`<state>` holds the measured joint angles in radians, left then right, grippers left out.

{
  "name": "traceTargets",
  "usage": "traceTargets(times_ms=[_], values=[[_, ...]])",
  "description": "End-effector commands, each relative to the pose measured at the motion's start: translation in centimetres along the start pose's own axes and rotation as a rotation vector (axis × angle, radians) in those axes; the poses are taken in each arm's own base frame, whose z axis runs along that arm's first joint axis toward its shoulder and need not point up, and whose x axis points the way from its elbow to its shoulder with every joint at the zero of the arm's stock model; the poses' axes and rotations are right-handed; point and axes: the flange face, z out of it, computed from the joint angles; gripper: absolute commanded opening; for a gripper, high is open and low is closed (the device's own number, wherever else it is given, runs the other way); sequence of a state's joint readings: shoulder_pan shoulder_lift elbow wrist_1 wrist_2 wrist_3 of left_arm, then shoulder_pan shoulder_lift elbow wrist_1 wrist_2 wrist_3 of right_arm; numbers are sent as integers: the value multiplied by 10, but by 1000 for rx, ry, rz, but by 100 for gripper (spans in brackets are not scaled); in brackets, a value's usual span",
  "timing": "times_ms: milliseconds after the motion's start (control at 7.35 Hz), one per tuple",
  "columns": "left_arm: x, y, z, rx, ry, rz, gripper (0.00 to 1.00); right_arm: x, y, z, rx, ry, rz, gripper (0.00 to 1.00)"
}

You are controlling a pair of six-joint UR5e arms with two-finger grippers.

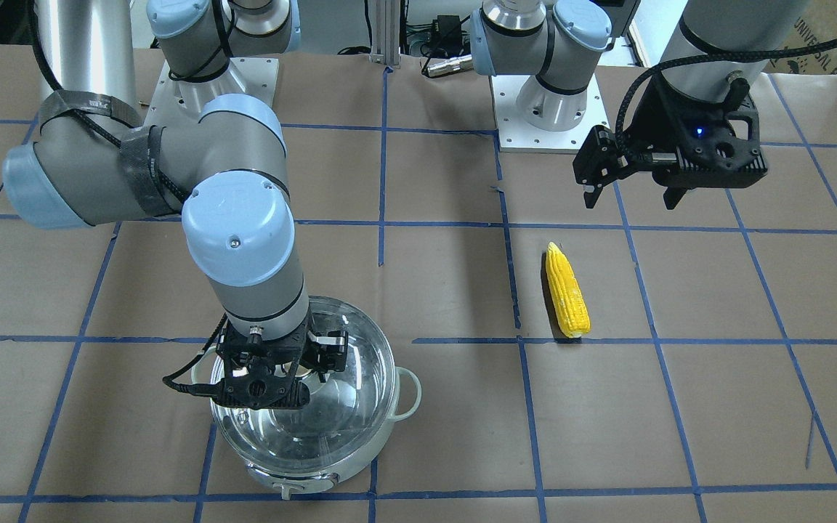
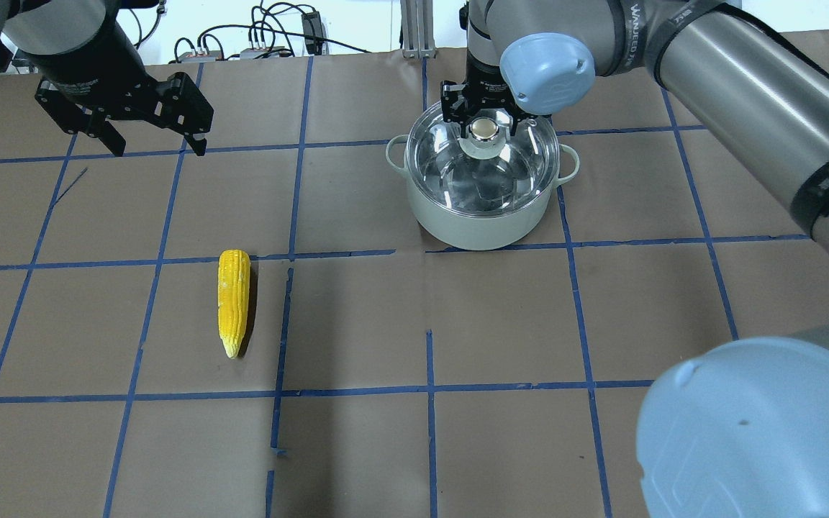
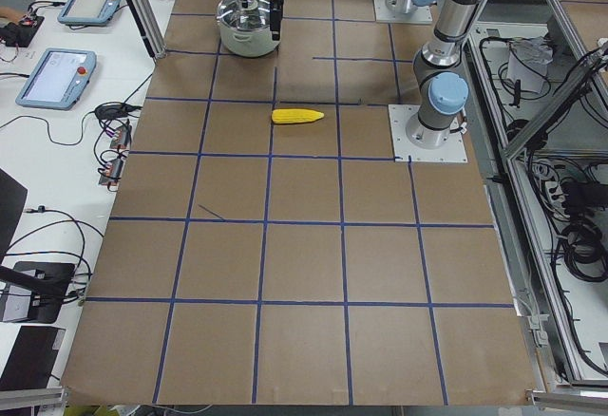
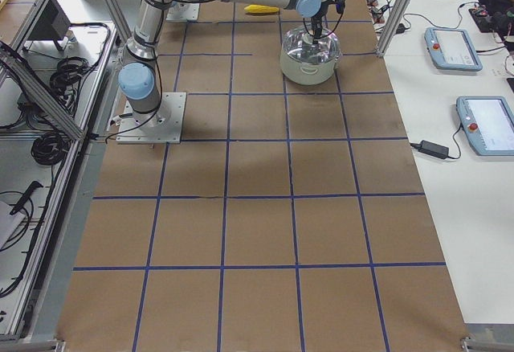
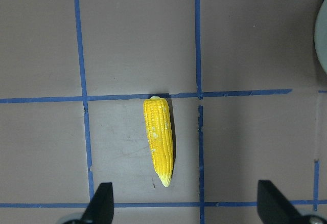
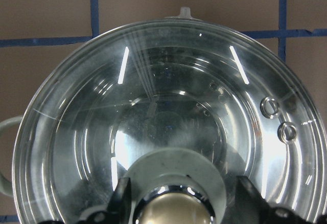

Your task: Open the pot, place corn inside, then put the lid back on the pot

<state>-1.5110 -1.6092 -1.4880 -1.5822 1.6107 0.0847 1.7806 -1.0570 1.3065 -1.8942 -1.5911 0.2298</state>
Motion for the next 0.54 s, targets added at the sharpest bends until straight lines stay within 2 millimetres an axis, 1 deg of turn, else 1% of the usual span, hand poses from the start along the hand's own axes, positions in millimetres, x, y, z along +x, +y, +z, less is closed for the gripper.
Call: traceTargets(times_ms=[0,272,408], values=[[0,0,0,-2,0,1,100,0,0,1,-3,2,-2,64],[0,0,0,-2,0,1,100,0,1,-1,-5,2,-2,56],[0,0,0,-2,0,0,100,-1,2,-2,-5,2,-3,53]])
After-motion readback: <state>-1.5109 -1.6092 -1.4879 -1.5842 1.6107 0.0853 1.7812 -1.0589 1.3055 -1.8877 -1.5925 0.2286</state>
